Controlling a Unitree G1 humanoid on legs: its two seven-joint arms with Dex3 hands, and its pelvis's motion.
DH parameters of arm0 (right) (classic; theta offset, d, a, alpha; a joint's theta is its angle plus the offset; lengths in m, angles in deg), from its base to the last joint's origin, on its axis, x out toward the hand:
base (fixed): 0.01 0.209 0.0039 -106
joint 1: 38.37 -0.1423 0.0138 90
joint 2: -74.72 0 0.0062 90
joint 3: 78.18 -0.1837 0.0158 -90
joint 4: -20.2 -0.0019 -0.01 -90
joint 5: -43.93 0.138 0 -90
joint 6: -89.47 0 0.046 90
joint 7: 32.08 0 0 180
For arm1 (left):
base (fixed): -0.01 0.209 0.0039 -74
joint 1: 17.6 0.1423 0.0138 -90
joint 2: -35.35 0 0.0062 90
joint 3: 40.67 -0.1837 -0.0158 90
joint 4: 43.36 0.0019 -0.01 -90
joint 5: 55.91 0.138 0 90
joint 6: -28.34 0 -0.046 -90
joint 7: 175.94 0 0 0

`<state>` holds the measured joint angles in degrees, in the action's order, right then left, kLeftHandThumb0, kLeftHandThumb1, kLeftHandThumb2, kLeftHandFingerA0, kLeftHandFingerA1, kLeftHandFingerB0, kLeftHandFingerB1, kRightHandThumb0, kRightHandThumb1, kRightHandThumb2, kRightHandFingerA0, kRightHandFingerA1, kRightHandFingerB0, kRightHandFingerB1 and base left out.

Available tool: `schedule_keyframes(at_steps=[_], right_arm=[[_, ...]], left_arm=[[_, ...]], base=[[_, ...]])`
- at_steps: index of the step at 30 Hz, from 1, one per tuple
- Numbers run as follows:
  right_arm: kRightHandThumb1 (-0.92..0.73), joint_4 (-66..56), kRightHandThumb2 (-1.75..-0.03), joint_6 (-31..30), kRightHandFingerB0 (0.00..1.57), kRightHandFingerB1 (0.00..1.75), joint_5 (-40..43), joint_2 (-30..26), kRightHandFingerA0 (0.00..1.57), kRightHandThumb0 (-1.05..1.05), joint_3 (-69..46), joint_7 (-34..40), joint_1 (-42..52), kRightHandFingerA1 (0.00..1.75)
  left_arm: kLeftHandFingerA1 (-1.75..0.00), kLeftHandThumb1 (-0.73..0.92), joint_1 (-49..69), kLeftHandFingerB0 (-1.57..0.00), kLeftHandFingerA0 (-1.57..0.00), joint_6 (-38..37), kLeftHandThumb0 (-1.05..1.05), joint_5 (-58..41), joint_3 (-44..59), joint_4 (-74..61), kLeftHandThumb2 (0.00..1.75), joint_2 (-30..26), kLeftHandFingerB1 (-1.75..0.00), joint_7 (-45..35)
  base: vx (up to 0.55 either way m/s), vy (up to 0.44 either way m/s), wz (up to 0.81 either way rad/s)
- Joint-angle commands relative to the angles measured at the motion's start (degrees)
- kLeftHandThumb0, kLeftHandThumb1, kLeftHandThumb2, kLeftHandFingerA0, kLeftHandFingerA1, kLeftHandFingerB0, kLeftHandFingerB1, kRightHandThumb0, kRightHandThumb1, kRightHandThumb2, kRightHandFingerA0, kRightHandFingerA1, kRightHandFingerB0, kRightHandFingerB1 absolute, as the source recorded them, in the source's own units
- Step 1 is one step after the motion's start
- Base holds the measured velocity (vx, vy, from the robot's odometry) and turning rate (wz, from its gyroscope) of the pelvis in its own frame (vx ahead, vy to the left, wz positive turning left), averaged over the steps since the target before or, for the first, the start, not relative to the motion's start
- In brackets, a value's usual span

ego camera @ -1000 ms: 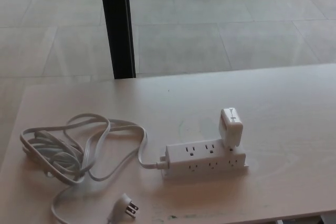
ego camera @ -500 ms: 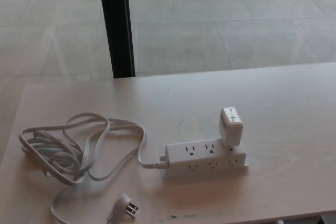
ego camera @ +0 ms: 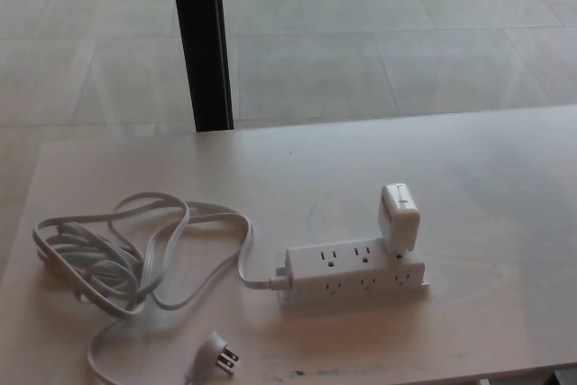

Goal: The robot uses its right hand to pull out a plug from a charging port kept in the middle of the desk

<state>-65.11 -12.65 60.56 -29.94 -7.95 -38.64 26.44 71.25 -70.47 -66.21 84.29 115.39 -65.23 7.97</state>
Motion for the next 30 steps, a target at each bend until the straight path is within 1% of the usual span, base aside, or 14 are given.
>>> schedule_keyframes(at_steps=[1,3,4,5,11,12,16,18,20,21,22,25,26,30], right_arm=[[-0.5,-4.63,-0.56,-11.86,0.42,0.34,-1.19,-0.51,0.84,-0.66,8.53,-3.87,-2.79,1.17],[-0.49,-4.03,-0.56,-12.25,0.41,0.34,-0.8,-0.6,0.85,-0.65,10.41,-5.67,-3.42,1.38],[-0.47,-3.52,-0.82,-11.39,0.37,0.43,-3.12,-1.31,0.91,-0.82,12.63,-6.17,-3.66,1.39],[-0.45,-2.24,-0.58,-12.89,0.42,0.37,-3.3,-1.1,0.94,-0.68,14.58,-7.27,-4.98,1.43],[-0.47,0.88,-0.55,-13.99,0.46,0.37,-6.44,-0.75,0.95,-0.67,22.11,-9.22,-7.99,1.37],[-0.49,2.25,-0.56,-11.56,0.46,0.37,-7.96,-0.54,1.0,-0.66,24.42,-10.5,-8.61,1.32],[-0.48,3.21,-0.58,-11.1,0.5,0.39,-12.83,-0.53,0.97,-0.69,30.16,-10.39,-10.49,1.42],[-0.4,2.92,-0.78,-11.28,0.45,0.49,-14.34,-0.44,1.02,-0.71,32.04,-10.2,-11.08,1.36],[-0.45,2.87,-0.62,-11.24,0.49,0.43,-17.15,-0.54,0.97,-0.72,34.73,-9.78,-11.87,1.6],[-0.38,5.09,-0.86,-9.49,0.42,0.56,-18.41,-0.08,1.22,-0.63,36.6,-10.58,-13.04,1.45],[-0.48,6.33,-0.6,-9.03,0.43,0.41,-19.19,0.02,0.87,-0.69,37.68,-11.06,-13.8,1.66],[-0.5,9.39,-0.6,-8.96,0.44,0.38,-21.65,0.17,0.7,-0.7,40.94,-11.91,-16.19,1.54],[-0.48,10.77,-0.62,-7.97,0.45,0.38,-22.55,0.36,0.72,-0.76,41.96,-11.86,-16.87,1.51],[-0.41,12.61,-0.85,-7.27,0.28,0.45,-25.29,0.08,0.99,-0.75,45.85,-13.63,-18.57,1.4]], left_arm=[[-1.09,0.51,-0.01,-0.68,-0.96,-1.31,-0.48,-0.93,-0.33,0.27,0.56,-1.67,-0.42,1.45],[-1.07,0.5,-0.18,-0.7,-0.96,-1.28,-0.47,-1.33,-0.01,0.44,0.56,-1.6,-0.43,1.39],[-1.1,0.5,-0.27,-0.69,-0.97,-1.27,-0.48,-1.3,-0.03,0.38,0.56,-1.54,-0.43,1.61],[-1.09,0.5,-0.23,-0.68,-0.96,-1.38,-0.48,-1.39,0.04,0.33,0.56,-1.67,-0.42,1.35],[-1.07,0.51,-0.45,-0.67,-0.97,-1.15,-0.49,-0.87,-0.69,0.71,0.56,-1.94,-0.42,1.29],[-1.05,0.42,-0.38,-0.56,-0.97,-1.35,-0.49,-0.95,-0.71,0.65,0.84,-1.92,-0.55,1.13],[-1.05,0.42,-0.45,-0.57,-0.96,-1.09,-0.52,-1.16,-0.78,0.65,0.84,-1.95,-0.55,1.19],[-1.1,0.47,-0.45,-0.67,-0.97,-1.13,-0.52,-1.2,-0.8,0.55,0.58,-2.02,-0.43,1.18],[-1.09,0.51,-0.42,-0.68,-0.97,-1.15,-0.5,-1.21,-0.83,0.44,0.56,-1.98,-0.42,1.22],[-1.08,0.51,-0.36,-0.68,-0.96,-1.56,-0.5,-1.31,-0.74,0.61,0.56,-1.95,-0.42,0.86],[-1.08,0.45,-0.45,-0.67,-0.97,-1.63,-0.55,-1.27,-0.76,0.85,0.59,-1.99,-0.44,0.82],[-1.08,0.46,-0.58,-0.67,-0.97,-1.44,-0.54,-1.19,-0.85,1.07,0.59,-2.09,-0.44,0.82],[-1.04,0.42,-0.51,-0.57,-0.97,-1.69,-0.53,-0.75,-1.21,1.11,0.84,-2.11,-0.55,1.2],[-1.07,0.45,-0.77,-0.67,-0.98,-1.53,-0.54,-0.81,-1.34,0.72,0.59,-1.85,-0.44,1.66]], base=[[0.0,0.0,0.0],[0.0,0.0,0.0],[0.0,0.0,0.0],[0.0,0.0,0.0],[0.0,0.0,0.0],[0.0,0.0,0.0],[0.0,0.0,0.0],[0.0,0.0,0.0],[0.0,0.0,0.0],[0.0,0.0,0.0],[0.0,0.0,0.0],[0.0,0.0,0.0],[0.0,0.0,0.0],[0.0,0.0,0.0]])
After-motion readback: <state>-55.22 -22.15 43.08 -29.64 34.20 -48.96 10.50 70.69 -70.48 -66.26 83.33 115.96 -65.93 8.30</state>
